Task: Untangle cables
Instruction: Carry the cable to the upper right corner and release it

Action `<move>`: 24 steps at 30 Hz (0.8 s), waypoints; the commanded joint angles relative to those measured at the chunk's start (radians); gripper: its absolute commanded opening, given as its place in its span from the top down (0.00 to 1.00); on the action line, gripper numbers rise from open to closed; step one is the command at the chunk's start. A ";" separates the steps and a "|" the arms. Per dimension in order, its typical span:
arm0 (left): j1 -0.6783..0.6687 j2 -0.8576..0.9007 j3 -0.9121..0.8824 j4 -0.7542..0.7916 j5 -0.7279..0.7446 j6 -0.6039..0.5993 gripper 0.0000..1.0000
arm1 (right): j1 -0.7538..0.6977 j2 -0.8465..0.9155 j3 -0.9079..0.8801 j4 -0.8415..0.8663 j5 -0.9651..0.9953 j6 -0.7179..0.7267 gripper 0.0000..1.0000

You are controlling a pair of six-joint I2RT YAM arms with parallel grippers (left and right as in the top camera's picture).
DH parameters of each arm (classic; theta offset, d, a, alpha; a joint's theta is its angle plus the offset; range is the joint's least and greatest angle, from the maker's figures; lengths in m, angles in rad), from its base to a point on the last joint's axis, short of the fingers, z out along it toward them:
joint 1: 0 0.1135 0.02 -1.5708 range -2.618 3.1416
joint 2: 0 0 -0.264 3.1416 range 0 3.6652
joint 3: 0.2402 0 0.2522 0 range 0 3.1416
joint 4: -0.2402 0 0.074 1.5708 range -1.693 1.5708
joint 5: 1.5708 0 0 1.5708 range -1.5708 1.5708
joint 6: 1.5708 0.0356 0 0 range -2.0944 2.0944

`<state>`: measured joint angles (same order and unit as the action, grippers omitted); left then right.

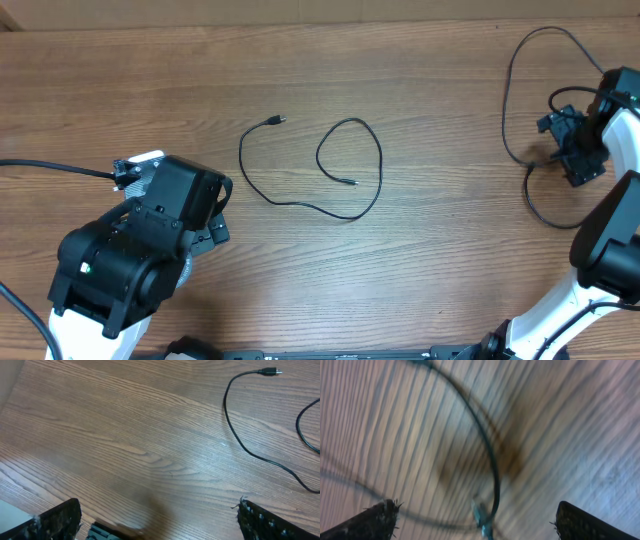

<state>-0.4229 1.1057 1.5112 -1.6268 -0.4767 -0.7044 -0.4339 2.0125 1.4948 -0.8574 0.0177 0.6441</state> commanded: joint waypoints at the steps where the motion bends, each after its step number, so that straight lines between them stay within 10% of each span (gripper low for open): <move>1: 0.004 0.000 0.002 0.002 -0.021 -0.014 0.01 | -0.006 -0.007 -0.064 0.101 0.129 0.039 0.07; 5: 0.004 0.000 0.002 0.002 -0.021 -0.014 0.00 | -0.006 -0.007 -0.137 0.236 0.138 0.036 0.50; 7: 0.004 0.000 0.002 0.002 -0.021 -0.014 0.01 | -0.006 -0.007 -0.149 0.285 0.139 0.036 0.87; 10: 0.004 0.000 0.002 0.002 -0.021 -0.014 0.00 | -0.015 -0.008 -0.112 0.375 0.136 -0.043 0.96; 20: 0.004 0.000 0.002 0.002 -0.021 -0.014 0.00 | -0.106 -0.008 0.329 0.473 0.249 -0.446 0.96; 21: 0.004 0.000 0.002 0.002 -0.021 -0.014 0.01 | -0.116 -0.007 0.329 0.474 0.254 -0.448 0.87; 23: 0.004 0.000 0.002 0.002 -0.021 -0.014 0.01 | -0.134 0.001 0.319 0.444 0.247 -0.428 0.24; 24: 0.004 0.000 0.002 0.002 -0.021 -0.014 0.00 | -0.136 0.005 0.315 0.431 0.234 -0.429 0.10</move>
<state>-0.4229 1.1065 1.5112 -1.6268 -0.4767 -0.7044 -0.5552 2.0056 1.8198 -0.4004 0.2287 0.2462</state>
